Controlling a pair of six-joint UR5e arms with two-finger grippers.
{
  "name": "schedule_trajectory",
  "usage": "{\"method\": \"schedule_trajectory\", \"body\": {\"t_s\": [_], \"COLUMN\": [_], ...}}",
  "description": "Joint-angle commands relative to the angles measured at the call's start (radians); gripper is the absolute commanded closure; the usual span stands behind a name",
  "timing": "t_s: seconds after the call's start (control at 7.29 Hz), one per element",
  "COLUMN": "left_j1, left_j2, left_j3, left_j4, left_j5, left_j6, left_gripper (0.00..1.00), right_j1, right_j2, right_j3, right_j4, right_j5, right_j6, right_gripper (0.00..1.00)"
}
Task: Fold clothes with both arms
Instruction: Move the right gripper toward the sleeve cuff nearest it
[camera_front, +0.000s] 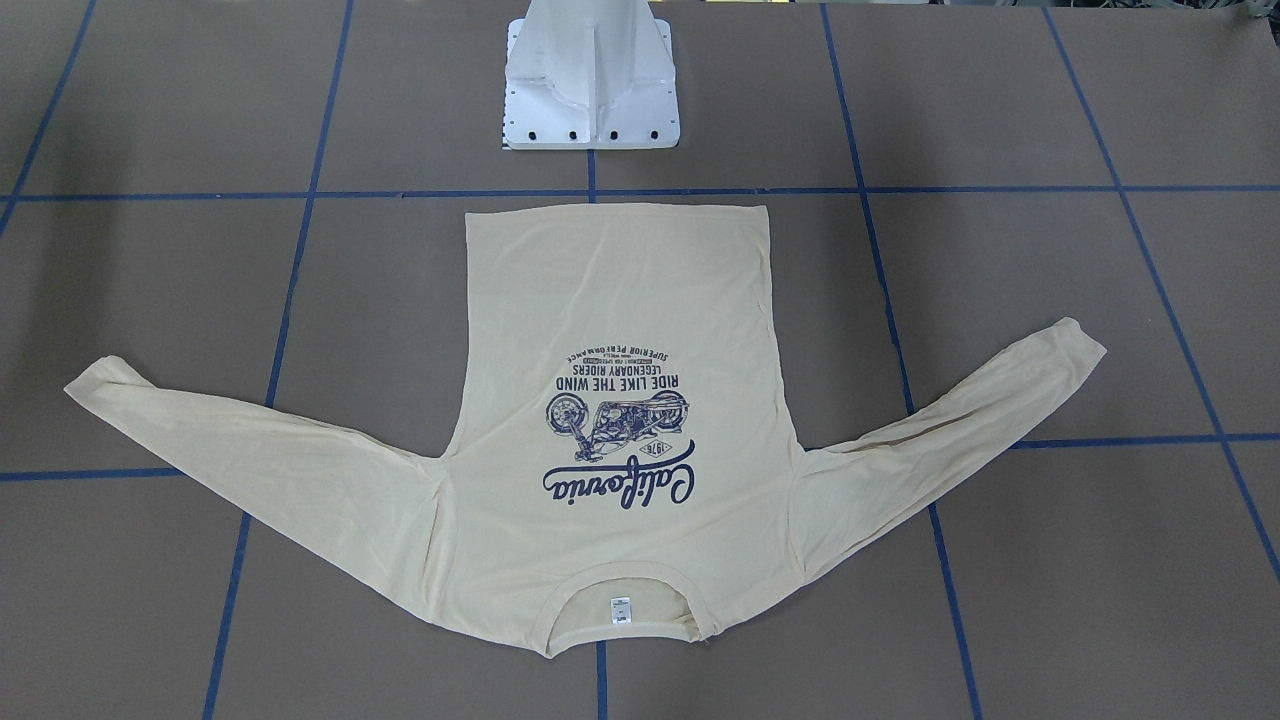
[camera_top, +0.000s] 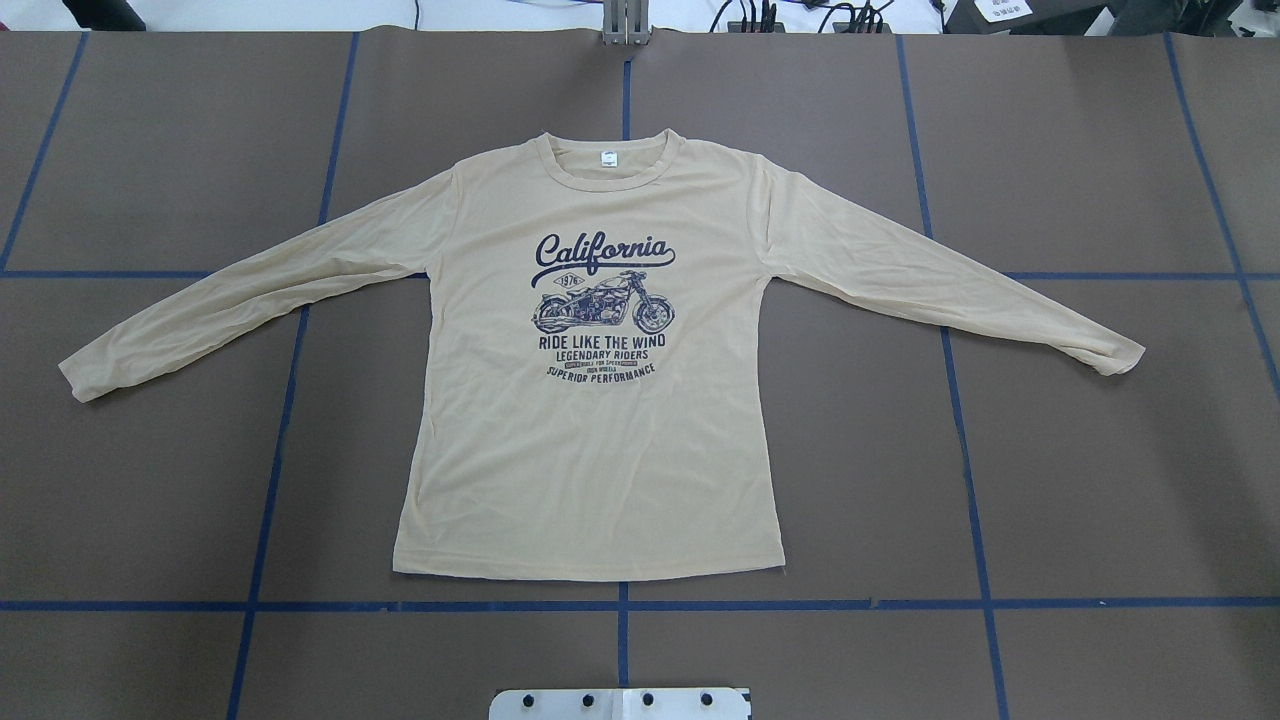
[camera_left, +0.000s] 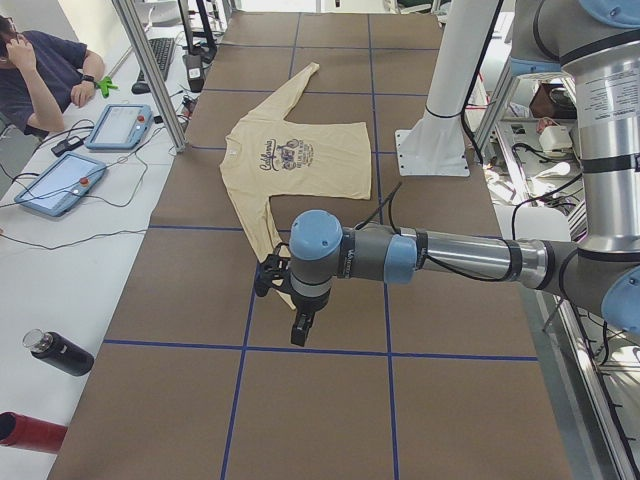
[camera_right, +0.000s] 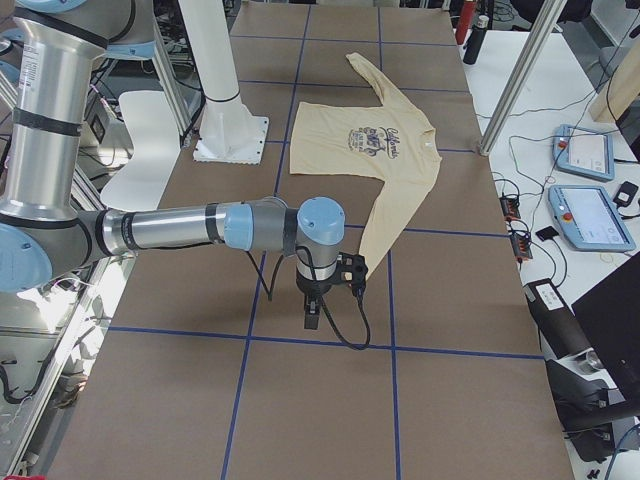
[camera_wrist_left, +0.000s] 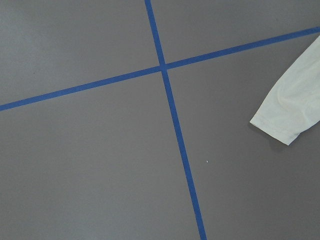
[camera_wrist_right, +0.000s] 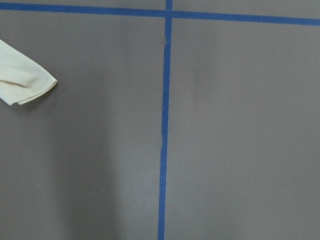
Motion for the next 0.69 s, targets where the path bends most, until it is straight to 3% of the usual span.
{"method": "schedule_trajectory", "body": {"t_s": [0.0, 0.27, 0.41, 0.55], "left_j1": [0.000, 0.002, 0.002, 0.002], "left_j2": [0.000, 0.000, -0.002, -0.002], "left_j3": [-0.002, -0.007, -0.029, -0.078], "left_j4": [-0.027, -0.055, -0.102, -0.126], "left_j5": [0.000, 0.000, -0.003, -0.002], "left_j6": [0.004, 0.004, -0.011, -0.013], "left_gripper": [0.00, 0.00, 0.00, 0.00], "right_j1": [0.000, 0.000, 0.000, -0.002], "right_j2": [0.001, 0.007, 0.008, 0.016], "right_j3": [0.000, 0.000, -0.001, -0.008], "right_j4": [0.005, 0.027, 0.091, 0.226], "right_j5": [0.000, 0.000, 0.000, -0.001], "right_j6": [0.002, -0.003, 0.005, 0.005], "right_gripper": [0.00, 0.00, 0.00, 0.00]}}
